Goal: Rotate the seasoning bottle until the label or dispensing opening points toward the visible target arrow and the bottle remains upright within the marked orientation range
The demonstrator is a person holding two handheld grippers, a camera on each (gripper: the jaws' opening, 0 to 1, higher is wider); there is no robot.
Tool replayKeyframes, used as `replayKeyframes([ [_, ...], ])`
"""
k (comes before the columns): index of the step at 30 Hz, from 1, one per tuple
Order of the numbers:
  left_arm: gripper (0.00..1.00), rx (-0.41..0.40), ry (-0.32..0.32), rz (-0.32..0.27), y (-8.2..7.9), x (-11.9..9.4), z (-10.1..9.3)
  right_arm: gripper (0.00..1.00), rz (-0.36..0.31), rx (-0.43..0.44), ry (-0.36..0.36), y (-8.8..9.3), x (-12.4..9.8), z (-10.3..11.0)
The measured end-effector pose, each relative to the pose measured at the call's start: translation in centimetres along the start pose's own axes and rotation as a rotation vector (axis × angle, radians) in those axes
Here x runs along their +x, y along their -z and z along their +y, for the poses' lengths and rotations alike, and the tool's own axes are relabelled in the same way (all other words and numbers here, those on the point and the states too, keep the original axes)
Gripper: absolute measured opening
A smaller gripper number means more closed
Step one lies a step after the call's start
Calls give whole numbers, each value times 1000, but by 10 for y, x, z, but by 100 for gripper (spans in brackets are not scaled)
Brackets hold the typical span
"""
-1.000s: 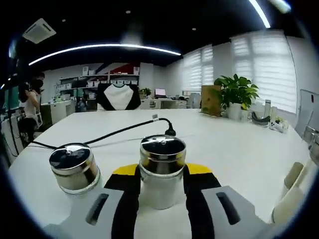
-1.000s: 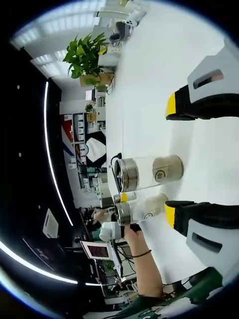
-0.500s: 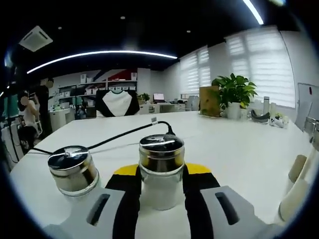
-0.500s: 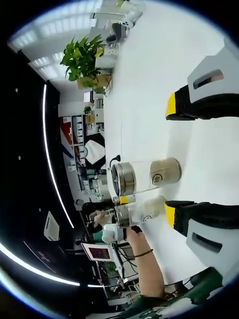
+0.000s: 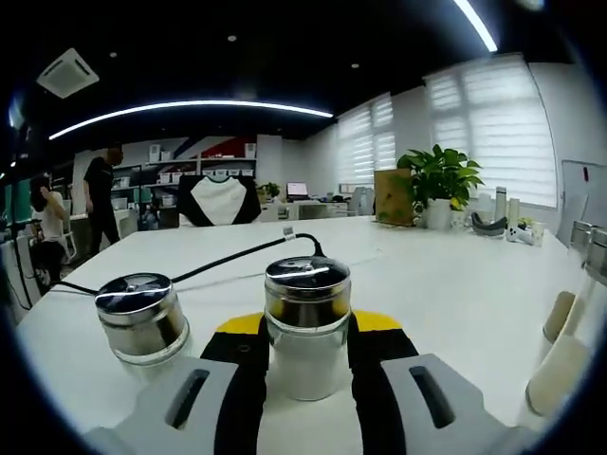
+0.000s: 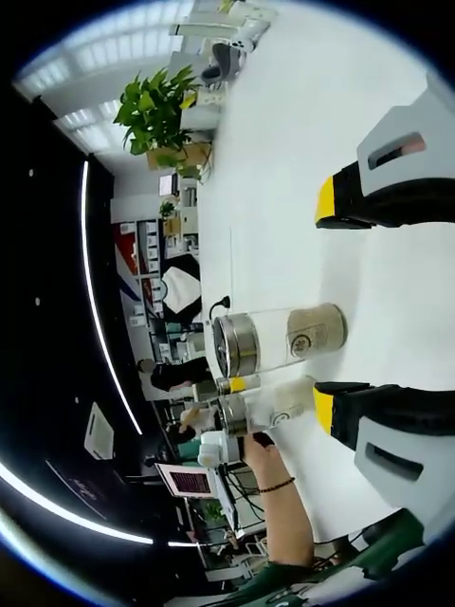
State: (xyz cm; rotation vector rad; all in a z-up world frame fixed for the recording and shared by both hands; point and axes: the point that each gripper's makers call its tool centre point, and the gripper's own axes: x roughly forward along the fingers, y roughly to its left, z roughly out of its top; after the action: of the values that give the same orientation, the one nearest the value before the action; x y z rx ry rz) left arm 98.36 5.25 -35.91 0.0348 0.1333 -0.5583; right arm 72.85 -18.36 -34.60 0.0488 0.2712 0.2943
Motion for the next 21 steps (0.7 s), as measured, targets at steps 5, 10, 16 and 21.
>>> replayKeyframes([
  [5, 33, 8, 13, -19, -9, -13, 0, 66, 3, 1, 2, 1, 0, -1],
  [10, 34, 22, 31, -40, -18, -27, -4, 66, 12, 3, 3, 4, 1, -2],
  [16, 34, 26, 60, -51, -24, -45, -14, 66, 9, -2, -5, 2, 2, 1],
  [21, 34, 41, 113, -52, -25, -61, -28, 66, 12, -3, -8, 4, 1, 1],
])
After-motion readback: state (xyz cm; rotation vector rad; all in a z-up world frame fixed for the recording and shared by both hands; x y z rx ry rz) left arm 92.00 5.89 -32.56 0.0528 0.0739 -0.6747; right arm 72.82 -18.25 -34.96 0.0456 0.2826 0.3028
